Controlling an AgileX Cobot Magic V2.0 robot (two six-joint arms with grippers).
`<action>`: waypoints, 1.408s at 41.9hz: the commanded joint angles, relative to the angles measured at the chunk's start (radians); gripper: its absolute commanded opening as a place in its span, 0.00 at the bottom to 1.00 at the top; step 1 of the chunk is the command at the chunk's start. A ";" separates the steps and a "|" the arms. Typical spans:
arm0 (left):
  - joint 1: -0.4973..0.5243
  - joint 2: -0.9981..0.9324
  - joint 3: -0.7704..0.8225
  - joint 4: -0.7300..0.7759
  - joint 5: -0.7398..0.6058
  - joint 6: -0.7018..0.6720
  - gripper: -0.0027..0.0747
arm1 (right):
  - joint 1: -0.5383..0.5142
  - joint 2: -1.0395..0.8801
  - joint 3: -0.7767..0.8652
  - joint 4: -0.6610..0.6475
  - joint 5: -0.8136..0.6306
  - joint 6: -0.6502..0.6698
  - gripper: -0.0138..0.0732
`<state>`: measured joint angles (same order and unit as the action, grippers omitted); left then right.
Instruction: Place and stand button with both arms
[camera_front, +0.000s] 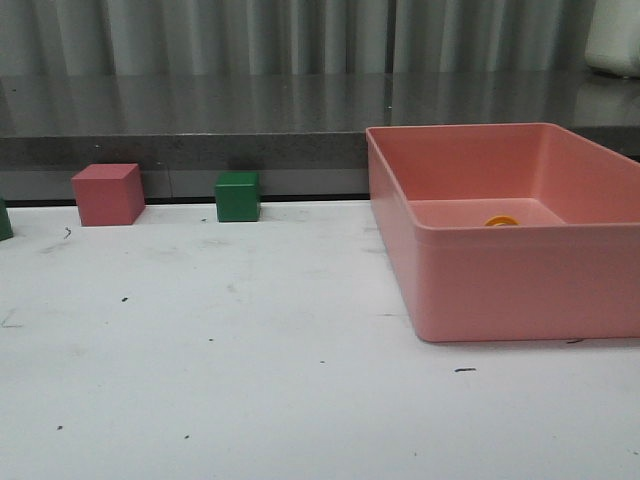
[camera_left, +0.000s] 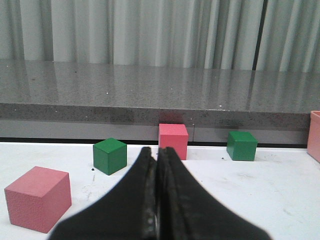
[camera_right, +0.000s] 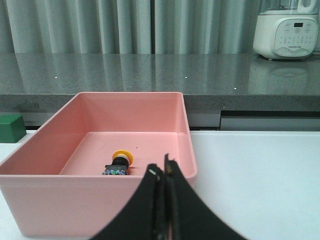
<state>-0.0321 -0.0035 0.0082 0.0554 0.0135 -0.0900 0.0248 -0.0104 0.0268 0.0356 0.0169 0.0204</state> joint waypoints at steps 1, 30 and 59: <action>0.001 -0.022 0.016 -0.010 -0.083 -0.004 0.01 | -0.006 -0.018 -0.003 0.000 -0.084 -0.009 0.02; 0.001 -0.022 0.016 -0.010 -0.083 -0.004 0.01 | -0.006 -0.018 -0.003 0.000 -0.086 -0.009 0.02; 0.001 0.022 -0.339 -0.010 -0.007 -0.004 0.01 | -0.006 0.055 -0.377 -0.012 0.179 -0.009 0.02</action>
<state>-0.0321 -0.0035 -0.2333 0.0554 0.0244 -0.0900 0.0248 -0.0012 -0.2553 0.0356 0.2013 0.0204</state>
